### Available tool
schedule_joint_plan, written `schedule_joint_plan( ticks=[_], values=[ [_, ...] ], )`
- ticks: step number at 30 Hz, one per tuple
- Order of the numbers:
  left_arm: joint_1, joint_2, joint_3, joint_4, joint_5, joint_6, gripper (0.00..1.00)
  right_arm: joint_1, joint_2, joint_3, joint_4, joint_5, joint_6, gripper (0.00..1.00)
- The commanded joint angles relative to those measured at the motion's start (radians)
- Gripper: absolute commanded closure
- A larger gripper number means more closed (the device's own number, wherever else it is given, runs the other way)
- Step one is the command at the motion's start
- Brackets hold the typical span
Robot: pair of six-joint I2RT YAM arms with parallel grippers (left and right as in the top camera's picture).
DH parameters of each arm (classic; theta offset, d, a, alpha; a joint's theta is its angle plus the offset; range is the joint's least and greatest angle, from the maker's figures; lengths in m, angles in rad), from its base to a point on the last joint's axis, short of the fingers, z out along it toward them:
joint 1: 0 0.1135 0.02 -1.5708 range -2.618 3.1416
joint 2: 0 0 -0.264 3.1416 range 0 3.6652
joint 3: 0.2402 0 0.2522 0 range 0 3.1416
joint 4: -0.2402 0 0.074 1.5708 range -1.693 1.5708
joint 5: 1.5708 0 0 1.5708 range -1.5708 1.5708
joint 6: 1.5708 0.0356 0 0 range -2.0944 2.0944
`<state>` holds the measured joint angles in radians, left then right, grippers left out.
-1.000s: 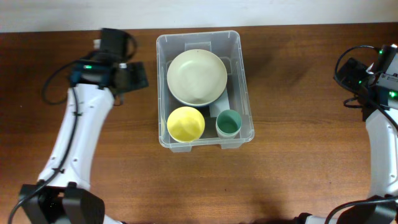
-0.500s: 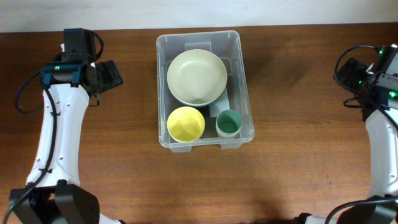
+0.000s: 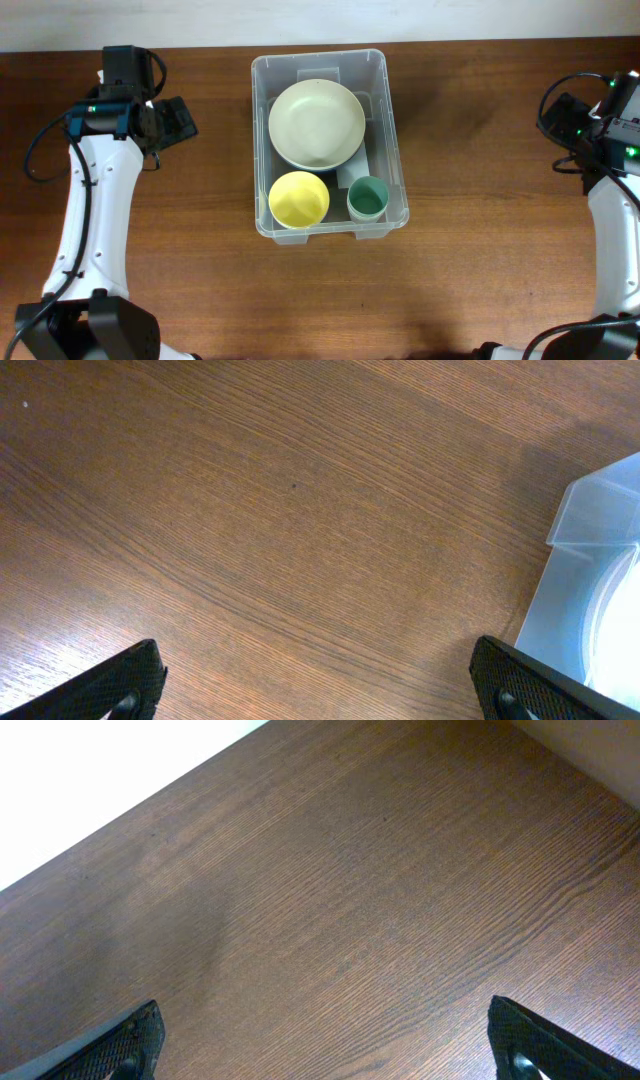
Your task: Pack container
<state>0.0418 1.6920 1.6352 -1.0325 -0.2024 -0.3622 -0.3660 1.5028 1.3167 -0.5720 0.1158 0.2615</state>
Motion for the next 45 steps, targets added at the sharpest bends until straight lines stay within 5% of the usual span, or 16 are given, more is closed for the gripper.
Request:
schedule_joint_plan(
  ticks=[1,32,45],
  values=[
    [0.002,-0.037,0.021,-0.002,-0.004,0.0,0.01,-0.002,-0.006,0.01,0.002,0.009,0.001,0.01],
    [0.002,-0.037,0.021,-0.002,-0.004,0.0,0.01,-0.001,0.008,0.01,0.0,0.009,0.001,0.01],
    [0.002,-0.037,0.021,-0.002,-0.004,0.0,0.01,0.0,-0.132,0.01,0.0,0.009,0.001,0.01]
  ],
)
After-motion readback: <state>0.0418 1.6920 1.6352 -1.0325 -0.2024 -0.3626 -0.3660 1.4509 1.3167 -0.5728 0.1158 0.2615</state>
